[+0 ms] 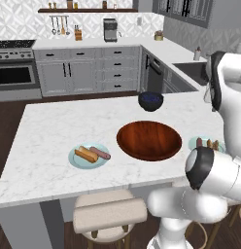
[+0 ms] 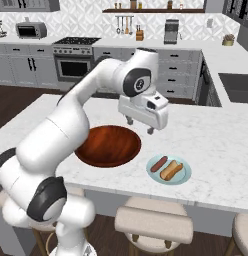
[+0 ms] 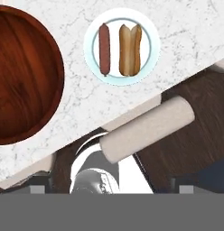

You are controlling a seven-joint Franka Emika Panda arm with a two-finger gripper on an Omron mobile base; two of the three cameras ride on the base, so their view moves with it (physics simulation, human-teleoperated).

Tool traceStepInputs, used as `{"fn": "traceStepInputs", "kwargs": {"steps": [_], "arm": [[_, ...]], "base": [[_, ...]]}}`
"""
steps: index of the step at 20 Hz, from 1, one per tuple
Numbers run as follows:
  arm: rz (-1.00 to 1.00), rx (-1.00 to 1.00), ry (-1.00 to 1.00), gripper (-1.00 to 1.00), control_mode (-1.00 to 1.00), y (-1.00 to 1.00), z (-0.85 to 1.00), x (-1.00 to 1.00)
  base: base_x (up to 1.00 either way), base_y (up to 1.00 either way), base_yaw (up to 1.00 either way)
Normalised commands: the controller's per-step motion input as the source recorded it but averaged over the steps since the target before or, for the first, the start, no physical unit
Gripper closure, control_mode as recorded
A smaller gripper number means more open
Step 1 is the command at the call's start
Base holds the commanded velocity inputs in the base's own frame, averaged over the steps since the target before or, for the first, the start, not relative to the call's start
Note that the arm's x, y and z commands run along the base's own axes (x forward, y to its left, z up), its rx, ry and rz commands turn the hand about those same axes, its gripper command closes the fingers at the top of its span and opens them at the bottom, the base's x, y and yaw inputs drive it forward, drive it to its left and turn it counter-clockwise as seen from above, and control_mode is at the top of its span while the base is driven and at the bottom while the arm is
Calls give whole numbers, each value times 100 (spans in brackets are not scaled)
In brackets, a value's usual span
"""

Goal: Place one bun and one sausage from the bowl on each plate.

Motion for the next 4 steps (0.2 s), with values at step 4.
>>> {"fn": "traceStepInputs", "kwargs": {"steps": [4], "arm": [[0,0,2,-100,-100,69,23,-63]], "base": [[0,0,0]]}}
